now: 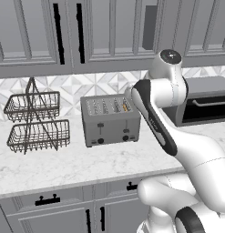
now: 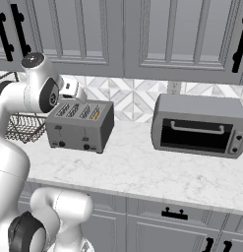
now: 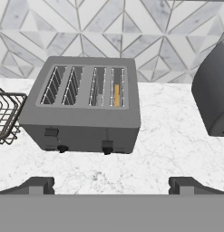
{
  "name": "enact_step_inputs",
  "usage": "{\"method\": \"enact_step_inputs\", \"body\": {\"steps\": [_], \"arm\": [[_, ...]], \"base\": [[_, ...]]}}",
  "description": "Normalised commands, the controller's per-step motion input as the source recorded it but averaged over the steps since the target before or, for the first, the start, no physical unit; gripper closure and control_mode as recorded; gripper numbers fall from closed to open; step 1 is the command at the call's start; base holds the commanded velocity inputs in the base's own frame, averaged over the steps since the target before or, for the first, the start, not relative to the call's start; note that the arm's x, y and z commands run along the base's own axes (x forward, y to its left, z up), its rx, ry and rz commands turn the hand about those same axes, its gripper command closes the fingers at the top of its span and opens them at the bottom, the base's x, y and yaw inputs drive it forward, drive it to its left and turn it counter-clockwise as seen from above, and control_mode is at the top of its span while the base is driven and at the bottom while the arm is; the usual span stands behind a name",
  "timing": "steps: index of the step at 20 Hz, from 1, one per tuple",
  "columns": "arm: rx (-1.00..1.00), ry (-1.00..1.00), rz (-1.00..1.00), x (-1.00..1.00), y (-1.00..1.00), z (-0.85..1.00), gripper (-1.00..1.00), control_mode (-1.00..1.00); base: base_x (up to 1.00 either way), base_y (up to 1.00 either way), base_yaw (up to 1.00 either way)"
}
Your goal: Start the toaster. Once the lever pops up, take the bread to the plate on the dining counter.
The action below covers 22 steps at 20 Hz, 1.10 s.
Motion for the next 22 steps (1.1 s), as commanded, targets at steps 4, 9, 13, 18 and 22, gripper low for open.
{"method": "enact_step_inputs", "body": {"steps": [4, 9, 13, 18, 22], "arm": [[0.0, 0.0, 0.0, 0.0, 0.0, 0.0, -1.0, -1.0], [0.0, 0.0, 0.0, 0.0, 0.0, 0.0, -1.0, -1.0], [0.0, 0.0, 0.0, 0.0, 0.0, 0.0, -1.0, -1.0], [0.0, 0.0, 0.0, 0.0, 0.0, 0.0, -1.0, -1.0], [0.0, 0.0, 0.0, 0.0, 0.0, 0.0, -1.0, -1.0]], "base": [[0.0, 0.0, 0.0], [0.0, 0.0, 0.0], [0.0, 0.0, 0.0], [0.0, 0.0, 0.0], [0.0, 0.0, 0.0]]}}
